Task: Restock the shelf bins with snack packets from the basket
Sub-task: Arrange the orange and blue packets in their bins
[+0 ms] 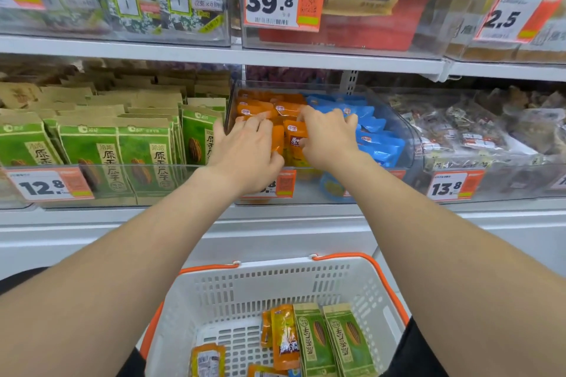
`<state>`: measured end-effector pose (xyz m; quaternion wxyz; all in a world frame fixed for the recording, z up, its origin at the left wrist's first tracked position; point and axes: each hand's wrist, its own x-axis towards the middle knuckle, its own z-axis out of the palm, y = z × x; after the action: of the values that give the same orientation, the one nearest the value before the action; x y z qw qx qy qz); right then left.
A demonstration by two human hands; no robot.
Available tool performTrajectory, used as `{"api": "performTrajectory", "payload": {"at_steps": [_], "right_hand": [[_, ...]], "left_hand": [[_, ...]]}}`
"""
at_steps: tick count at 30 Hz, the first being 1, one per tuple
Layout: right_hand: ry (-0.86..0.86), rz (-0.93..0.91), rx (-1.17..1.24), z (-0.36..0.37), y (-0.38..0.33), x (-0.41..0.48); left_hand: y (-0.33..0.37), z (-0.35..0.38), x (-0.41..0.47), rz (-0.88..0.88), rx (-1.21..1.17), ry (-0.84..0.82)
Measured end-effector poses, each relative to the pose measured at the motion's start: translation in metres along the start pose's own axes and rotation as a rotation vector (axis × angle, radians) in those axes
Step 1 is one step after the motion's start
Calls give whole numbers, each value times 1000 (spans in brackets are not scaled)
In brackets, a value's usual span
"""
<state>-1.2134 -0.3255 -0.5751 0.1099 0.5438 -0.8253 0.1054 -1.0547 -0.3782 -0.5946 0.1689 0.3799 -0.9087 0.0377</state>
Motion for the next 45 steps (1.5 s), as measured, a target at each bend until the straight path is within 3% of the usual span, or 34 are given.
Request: {"api": "performTrajectory", "payload": {"at_steps": [6, 14, 26, 34, 38, 45], "right_hand": [[-40, 18, -37, 3, -17, 9], [41, 31, -14, 3, -22, 19], [213, -31, -57, -3, -10, 1], [84, -144, 38, -26, -23, -49], [39, -76, 48, -28, -34, -78], [-358, -168, -109, -11, -38, -135]], "left_hand": [[-7, -3, 1, -39, -91, 2], [-7, 2, -1, -28, -26, 32], [-1, 9, -15, 17, -20, 304], [-4, 12, -44, 169, -84, 540], [-10, 31, -63, 352, -74, 435], [-5, 76, -105, 451, -30, 127]]}}
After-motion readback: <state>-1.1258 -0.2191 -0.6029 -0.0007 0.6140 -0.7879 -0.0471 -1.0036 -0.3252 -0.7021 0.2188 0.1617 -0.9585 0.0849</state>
